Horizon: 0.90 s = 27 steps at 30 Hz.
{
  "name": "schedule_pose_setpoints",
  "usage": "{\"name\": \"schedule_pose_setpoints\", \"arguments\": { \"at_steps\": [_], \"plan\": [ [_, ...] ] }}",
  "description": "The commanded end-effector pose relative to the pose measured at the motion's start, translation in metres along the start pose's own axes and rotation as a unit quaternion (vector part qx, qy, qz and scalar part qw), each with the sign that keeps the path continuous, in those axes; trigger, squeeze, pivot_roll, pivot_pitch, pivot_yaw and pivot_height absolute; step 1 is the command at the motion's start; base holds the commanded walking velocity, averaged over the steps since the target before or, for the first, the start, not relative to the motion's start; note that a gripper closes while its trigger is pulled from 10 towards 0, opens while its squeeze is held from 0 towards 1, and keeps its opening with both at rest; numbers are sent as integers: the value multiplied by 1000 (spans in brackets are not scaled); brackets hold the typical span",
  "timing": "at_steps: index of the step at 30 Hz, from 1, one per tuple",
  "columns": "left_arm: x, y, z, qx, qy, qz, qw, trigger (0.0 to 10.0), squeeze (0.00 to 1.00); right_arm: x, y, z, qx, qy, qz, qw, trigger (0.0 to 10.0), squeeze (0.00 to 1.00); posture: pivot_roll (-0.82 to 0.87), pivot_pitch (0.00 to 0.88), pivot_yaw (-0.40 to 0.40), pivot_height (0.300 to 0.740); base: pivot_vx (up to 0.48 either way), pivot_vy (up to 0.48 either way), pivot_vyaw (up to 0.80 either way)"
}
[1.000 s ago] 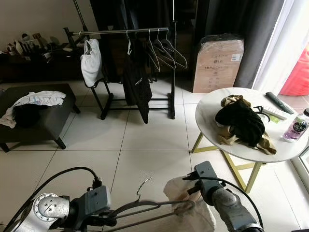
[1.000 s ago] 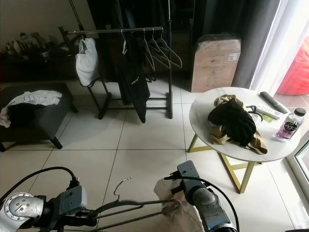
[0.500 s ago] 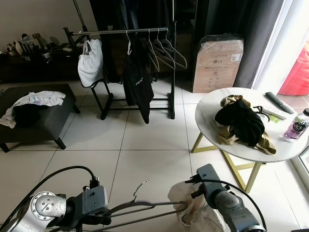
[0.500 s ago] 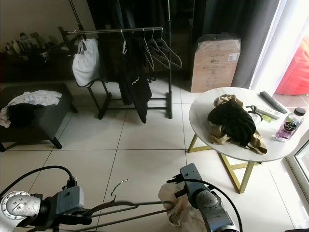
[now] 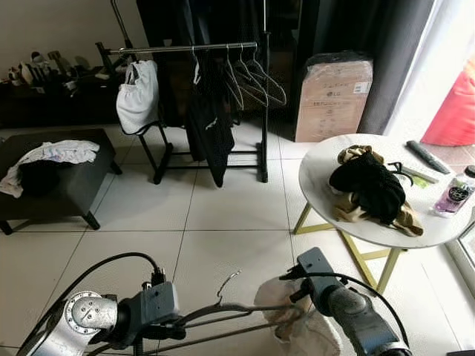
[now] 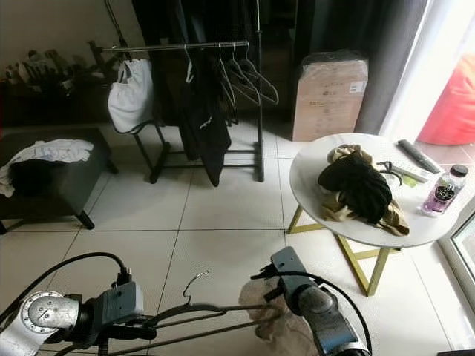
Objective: Hang hanger
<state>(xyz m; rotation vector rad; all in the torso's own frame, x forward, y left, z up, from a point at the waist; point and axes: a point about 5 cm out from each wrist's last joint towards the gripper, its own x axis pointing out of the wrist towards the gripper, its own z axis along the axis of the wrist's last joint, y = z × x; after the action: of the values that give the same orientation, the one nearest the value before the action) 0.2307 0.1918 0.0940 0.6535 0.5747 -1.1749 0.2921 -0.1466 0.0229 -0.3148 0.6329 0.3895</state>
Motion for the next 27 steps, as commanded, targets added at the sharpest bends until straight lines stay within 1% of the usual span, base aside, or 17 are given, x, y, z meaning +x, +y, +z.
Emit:
{"name": "schedule_pose_setpoints", "arguments": {
  "at_steps": [1,5,9,12,16,18,20,21,24,25,27],
  "plan": [
    [1,3,0,20,7,8,1000,10000,0,-1,4,6,-7,-8,9,1000,10000,0,-64,92,57,740,0,0,0],
    [3,5,1,20,3,8,1000,10000,0,-2,4,11,-11,-11,13,1000,10000,0,-68,87,58,740,0,0,0],
    [4,4,0,25,4,3,1000,10000,0,-10,3,20,-23,-19,23,999,10000,0,-75,77,57,740,0,0,0],
    [5,4,-1,25,5,-3,1000,10000,0,-14,4,22,-34,-21,32,999,10000,0,-77,72,57,740,0,0,0],
    [6,1,-4,26,14,-21,999,10000,0,-19,7,24,-48,-17,44,998,10000,0,-81,67,59,740,0,0,0],
    [5,0,-6,29,23,-33,999,10000,0,-25,10,27,-66,-18,59,996,10000,0,-80,65,60,740,0,0,0],
    [5,0,-6,32,27,-36,998,10000,0,-28,11,28,-72,-19,66,995,10000,0,-80,65,60,740,0,0,0],
    [4,2,-8,48,41,-34,997,10000,0,-32,13,30,-92,-18,80,992,10000,0,-79,66,60,740,0,0,0],
    [4,8,-10,79,62,-20,995,10000,0,-36,14,31,-122,-7,95,988,10000,0,-79,70,60,740,0,0,0],
    [5,10,-8,91,63,-11,994,10000,0,-37,13,31,-129,-4,98,987,10000,0,-79,70,60,740,0,0,0],
    [11,16,0,122,49,27,991,10000,0,-41,12,31,-141,4,102,985,10000,0,-81,70,61,740,0,0,0]
  ]
}}
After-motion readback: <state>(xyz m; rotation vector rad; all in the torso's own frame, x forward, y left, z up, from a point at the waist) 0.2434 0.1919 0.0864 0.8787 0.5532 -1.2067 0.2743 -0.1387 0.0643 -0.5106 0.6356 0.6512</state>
